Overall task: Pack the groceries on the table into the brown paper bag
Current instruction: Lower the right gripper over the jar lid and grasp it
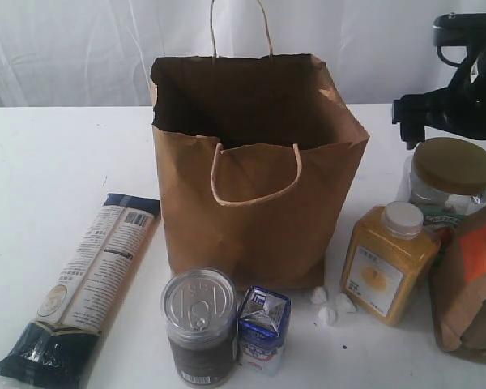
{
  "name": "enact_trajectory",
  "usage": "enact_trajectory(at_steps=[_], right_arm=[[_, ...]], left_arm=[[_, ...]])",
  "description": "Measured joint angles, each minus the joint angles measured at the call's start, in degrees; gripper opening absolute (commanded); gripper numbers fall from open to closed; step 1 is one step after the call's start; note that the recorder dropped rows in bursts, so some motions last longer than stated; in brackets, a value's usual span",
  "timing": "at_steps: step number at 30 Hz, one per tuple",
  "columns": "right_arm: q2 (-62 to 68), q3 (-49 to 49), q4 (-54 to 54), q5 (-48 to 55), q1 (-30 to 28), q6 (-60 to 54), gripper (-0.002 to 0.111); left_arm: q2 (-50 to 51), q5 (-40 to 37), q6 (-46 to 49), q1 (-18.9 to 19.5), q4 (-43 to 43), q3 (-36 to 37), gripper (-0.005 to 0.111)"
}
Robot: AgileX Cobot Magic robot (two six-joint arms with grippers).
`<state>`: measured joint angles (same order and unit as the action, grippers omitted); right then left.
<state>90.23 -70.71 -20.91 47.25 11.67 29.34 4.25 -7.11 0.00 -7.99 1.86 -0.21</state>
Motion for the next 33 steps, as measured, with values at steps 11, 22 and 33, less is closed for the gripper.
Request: enact_trajectory(at_steps=[11,22,33], right_arm=[[3.44,0.00,-1.78,-1.18,0.00,-0.57,0.094],[3.68,0.00,-3.76,-2.03,-0.34,-3.54,0.094],[3.08,0.00,-4.13,0.70,-0.34,-8.00,0.094]], left_arm=[[0.00,0.00,0.00,0.00,0.00,0.00,0.000],[0.00,0.00,0.00,0.00,0.00,0.00,0.000],[0.00,0.00,0.00,0.00,0.00,0.00,0.000]])
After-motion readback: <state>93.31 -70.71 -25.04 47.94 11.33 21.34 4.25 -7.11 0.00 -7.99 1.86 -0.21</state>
